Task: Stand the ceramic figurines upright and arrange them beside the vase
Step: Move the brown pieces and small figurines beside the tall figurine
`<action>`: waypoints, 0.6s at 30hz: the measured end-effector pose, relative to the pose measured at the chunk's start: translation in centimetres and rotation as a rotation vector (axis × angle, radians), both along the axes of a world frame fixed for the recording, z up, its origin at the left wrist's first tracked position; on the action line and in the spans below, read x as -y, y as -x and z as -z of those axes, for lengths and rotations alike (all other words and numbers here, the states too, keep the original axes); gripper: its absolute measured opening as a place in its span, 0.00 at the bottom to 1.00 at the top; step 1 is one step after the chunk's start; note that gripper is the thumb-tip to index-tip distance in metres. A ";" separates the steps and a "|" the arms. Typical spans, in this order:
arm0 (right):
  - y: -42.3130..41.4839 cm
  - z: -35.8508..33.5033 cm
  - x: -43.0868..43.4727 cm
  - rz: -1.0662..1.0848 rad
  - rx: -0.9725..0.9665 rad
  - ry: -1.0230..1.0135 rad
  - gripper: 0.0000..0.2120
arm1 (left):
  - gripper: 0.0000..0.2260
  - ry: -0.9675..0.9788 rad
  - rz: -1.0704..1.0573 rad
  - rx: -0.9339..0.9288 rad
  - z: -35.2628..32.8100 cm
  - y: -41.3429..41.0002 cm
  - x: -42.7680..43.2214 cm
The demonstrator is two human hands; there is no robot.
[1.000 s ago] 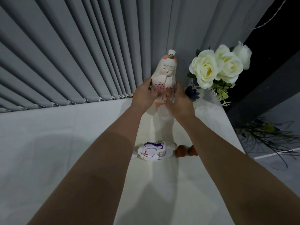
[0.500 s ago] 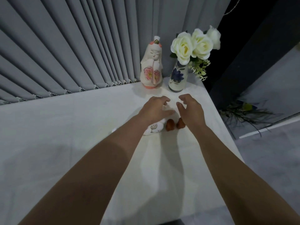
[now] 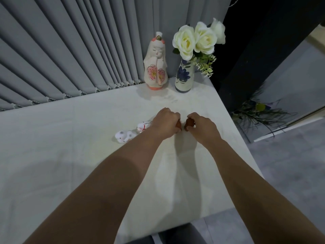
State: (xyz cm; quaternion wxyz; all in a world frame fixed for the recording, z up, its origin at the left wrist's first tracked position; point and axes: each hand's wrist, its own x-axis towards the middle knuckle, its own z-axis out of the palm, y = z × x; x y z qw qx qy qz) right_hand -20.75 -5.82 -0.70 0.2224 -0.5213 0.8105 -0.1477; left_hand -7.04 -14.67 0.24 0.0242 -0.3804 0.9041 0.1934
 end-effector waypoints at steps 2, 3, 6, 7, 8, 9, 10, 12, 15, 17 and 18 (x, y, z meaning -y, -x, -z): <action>0.1 0.1 0.0 0.010 0.005 0.012 0.17 | 0.18 -0.003 -0.014 -0.017 0.1 0.0 0.3; 0.1 0.1 0.1 0.020 0.010 0.019 0.17 | 0.18 -0.005 -0.025 -0.035 0.0 0.0 0.5; 0.6 -0.1 0.6 0.035 0.004 0.038 0.17 | 0.19 0.000 -0.080 -0.082 -0.3 0.2 1.5; 0.8 -0.2 1.0 0.036 -0.003 0.046 0.18 | 0.19 -0.002 -0.101 -0.095 -0.5 0.4 1.9; 1.0 -0.4 1.4 0.039 -0.010 0.056 0.18 | 0.19 -0.008 -0.124 -0.109 -0.6 0.6 2.3; 1.3 -0.6 1.9 0.045 -0.013 0.066 0.18 | 0.19 -0.013 -0.148 -0.122 -0.8 0.8 2.7; 1.5 -0.8 2.5 0.053 -0.015 0.076 0.17 | 0.18 -0.020 -0.175 -0.133 -0.9 1.1 3.2; 1.9 -1.1 3.7 0.066 -0.015 0.091 0.17 | 0.19 -0.027 -0.208 -0.143 -0.9 1.9 4.1; 2.4 -1.1 5.5 0.081 -0.003 0.103 0.17 | 0.21 -0.026 -0.218 -0.132 -0.8 2.9 5.3; 2.7 -1.0 6.5 0.078 -0.001 0.101 0.17 | 0.20 -0.026 -0.224 -0.113 -0.5 3.6 5.9; 2.9 -0.8 6.9 0.073 0.001 0.100 0.16 | 0.20 -0.023 -0.221 -0.103 -0.4 3.9 6.0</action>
